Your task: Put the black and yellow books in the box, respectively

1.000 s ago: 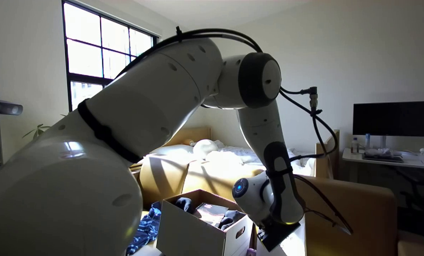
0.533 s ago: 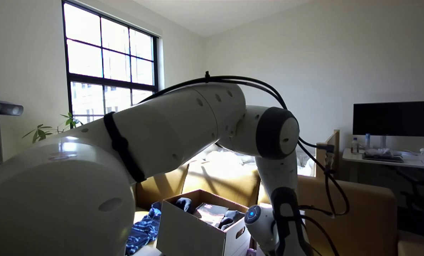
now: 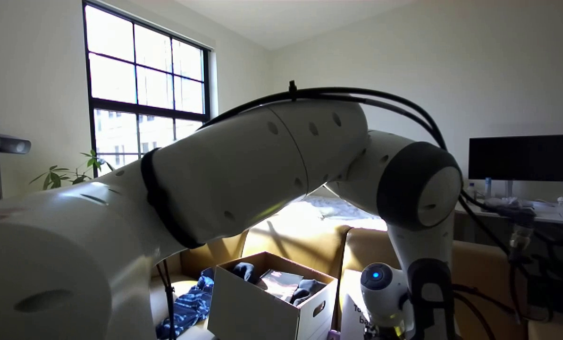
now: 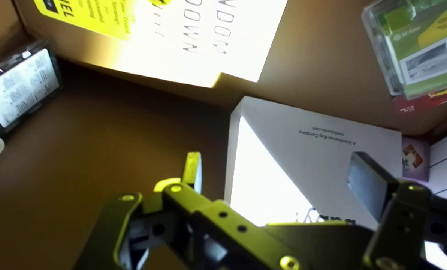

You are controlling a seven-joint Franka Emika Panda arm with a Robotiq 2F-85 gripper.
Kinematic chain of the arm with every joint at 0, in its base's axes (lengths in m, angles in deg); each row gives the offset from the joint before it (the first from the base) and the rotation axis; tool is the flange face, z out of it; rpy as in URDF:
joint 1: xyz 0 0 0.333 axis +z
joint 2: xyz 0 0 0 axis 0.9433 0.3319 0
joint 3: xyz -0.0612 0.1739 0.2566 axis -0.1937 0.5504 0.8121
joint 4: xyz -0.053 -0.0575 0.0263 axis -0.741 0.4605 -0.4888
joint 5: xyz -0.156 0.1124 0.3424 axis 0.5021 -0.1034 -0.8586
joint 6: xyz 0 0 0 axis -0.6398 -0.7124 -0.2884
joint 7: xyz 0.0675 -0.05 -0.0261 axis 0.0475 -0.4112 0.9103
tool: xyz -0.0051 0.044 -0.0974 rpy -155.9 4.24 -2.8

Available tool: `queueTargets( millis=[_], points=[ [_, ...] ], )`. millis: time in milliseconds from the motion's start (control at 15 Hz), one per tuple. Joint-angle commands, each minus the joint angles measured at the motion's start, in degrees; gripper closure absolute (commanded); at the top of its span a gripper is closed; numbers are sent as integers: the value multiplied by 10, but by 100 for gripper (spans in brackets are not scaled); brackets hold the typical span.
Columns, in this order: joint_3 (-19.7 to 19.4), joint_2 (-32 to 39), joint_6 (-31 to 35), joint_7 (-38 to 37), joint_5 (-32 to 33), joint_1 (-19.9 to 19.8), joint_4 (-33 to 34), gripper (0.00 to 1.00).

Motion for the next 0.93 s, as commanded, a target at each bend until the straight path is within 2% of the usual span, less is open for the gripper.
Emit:
queueTargets(
  millis=[0, 133, 400, 467, 533, 600, 733, 867],
  points=[
    [73, 35, 37, -31, 57, -131, -6, 0],
    [115, 77, 31, -30, 76, -192, -7, 0],
    [192, 204, 6, -22, 117, -289, -9, 0],
    [224, 229, -16, -25, 137, -316, -35, 0],
    [231, 178, -18, -107, 177, -323, -98, 0],
    [262, 202, -43, -32, 122, -364, -133, 0],
    [302, 211, -62, -45, 119, -407, -179, 0],
    [335, 208, -53, -63, 114, -430, -202, 0]
  ],
)
